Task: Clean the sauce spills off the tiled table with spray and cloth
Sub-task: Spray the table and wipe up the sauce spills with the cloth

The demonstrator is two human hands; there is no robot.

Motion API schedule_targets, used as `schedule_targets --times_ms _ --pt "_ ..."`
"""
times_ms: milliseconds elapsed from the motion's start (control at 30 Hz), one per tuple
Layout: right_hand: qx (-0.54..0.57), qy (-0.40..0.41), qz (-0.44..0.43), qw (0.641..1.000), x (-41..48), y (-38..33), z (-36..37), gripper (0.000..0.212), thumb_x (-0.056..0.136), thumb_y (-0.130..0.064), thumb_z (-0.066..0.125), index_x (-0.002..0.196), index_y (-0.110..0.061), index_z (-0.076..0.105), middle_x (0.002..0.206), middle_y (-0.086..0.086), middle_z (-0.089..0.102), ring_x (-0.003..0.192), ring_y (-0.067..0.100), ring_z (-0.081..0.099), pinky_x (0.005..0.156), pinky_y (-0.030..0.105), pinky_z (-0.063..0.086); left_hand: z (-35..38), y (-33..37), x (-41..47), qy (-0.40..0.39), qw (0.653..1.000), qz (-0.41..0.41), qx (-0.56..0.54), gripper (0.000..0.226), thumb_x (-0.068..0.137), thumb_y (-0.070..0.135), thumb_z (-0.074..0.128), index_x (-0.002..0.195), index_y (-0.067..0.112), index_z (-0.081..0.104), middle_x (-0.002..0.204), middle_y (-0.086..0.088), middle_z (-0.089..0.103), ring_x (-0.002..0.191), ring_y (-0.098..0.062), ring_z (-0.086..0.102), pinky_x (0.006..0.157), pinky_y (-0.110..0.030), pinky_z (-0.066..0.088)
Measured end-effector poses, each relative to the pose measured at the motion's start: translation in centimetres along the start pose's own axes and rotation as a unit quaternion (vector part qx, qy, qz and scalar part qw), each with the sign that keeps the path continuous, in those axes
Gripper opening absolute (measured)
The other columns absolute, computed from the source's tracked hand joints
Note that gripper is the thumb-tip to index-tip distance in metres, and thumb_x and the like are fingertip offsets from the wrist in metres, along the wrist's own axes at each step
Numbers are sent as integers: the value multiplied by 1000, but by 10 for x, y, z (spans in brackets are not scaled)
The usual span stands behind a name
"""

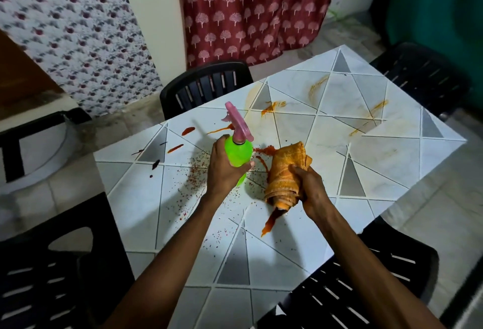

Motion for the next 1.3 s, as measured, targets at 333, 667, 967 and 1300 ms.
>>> schedule_targets --times_ms 333,667,967,1300 --pt "53 2 3 999 5 -18 -48 40 94 -19 67 132 -13 56 117 13 72 101 33 72 78 41 60 30 34 -1 -4 999 28 21 79 56 41 91 122 26 51 114 4 59 102 -18 55 77 -33 47" --pt "120 54 -7 991 15 -37 -193 35 94 -17 67 127 -12 60 113 14 74 97 34 73 73 40 60 162 124 -10 -98 992 65 -43 80 50 54 88 118 33 51 113 8 62 104 -18 59 85 -42 52" --pt "172 72 -5 982 55 -59 -310 42 85 -17 71 126 -10 63 117 21 71 107 45 68 94 68 50 296 195 -1 -119 990 62 -37 82 45 59 85 115 31 55 105 8 67 98 -19 62 83 -41 53" --pt "191 71 32 978 78 -70 -345 34 92 -15 66 126 -12 62 115 22 71 104 46 68 89 65 54 345 223 17 -125 990 67 24 84 48 55 85 121 27 55 110 4 68 101 -23 63 86 -41 53"
Point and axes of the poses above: each hand's wrist, its own x-axis towards the middle knuckle, its own z-axis out of the palm, y = z × x, the point moved 2 cm from there along x, towards the middle knuckle
